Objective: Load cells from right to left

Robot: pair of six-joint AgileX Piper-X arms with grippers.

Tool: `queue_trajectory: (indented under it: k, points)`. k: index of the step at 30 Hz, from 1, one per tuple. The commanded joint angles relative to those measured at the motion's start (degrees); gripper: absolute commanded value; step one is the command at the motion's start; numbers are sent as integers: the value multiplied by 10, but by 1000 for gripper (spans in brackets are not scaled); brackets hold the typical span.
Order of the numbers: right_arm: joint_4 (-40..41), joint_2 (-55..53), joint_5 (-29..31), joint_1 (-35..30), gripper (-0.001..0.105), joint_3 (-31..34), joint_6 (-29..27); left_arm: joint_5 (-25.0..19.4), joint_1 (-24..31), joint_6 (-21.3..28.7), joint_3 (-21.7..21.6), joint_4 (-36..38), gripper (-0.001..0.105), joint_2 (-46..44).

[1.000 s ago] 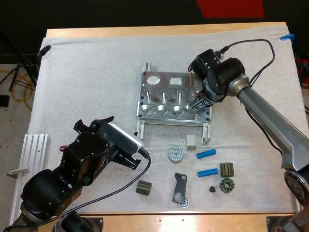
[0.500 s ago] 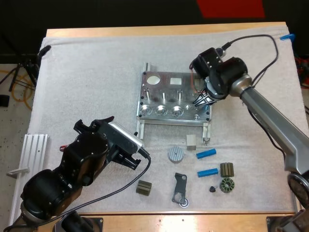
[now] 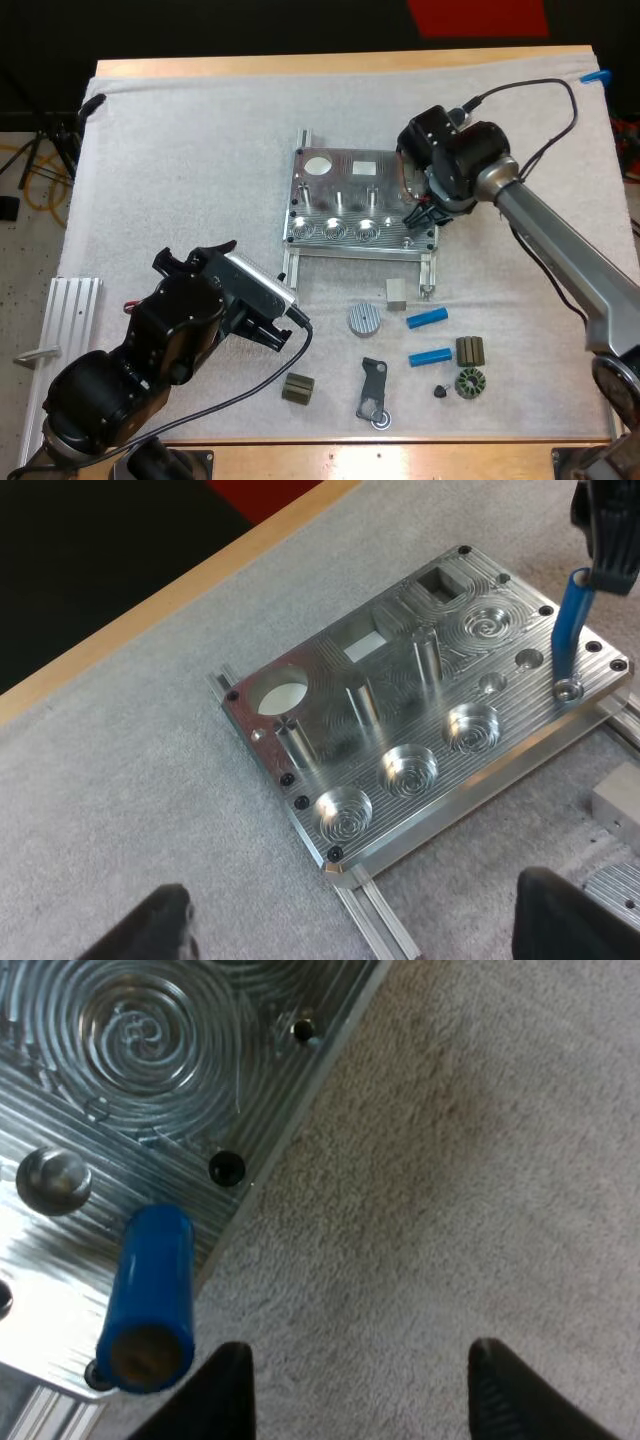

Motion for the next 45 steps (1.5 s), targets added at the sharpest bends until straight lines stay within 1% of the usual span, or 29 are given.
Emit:
queue_trajectory:
  k: [1, 8, 15, 21, 25, 31, 35, 40, 42, 45]
  points:
    - [-2, 3, 3, 0, 47, -1, 3, -9, 0, -6, -4, -3, 65, -2]
    - [-28, 8, -2, 0, 47, -1, 7, -9, 0, -6, -4, -3, 65, -2]
    - [-28, 8, -38, 0, 47, -1, 16, -9, 0, -6, -4, -3, 65, -2]
    - [-27, 8, -12, 0, 47, -1, 14, -9, 0, -6, -4, -3, 65, -2]
    - [-19, 5, -10, 0, 47, -8, 11, -9, 0, -6, -4, -3, 65, -2]
    - [-4, -15, -16, 0, 47, -39, 11, -9, 0, -6, -4, -3, 65, -2]
    - [28, -34, -75, 0, 47, -48, 11, -9, 0, -6, -4, -3, 65, -2]
    - [26, -40, -147, 0, 47, -48, 11, -9, 0, -6, -4, -3, 65, -2]
    - [20, -40, -208, 0, 47, -48, 11, -9, 0, -6, -4, -3, 65, -2]
    - [11, -40, -254, 0, 47, -48, 11, -9, 0, -6, -4, -3, 65, -2]
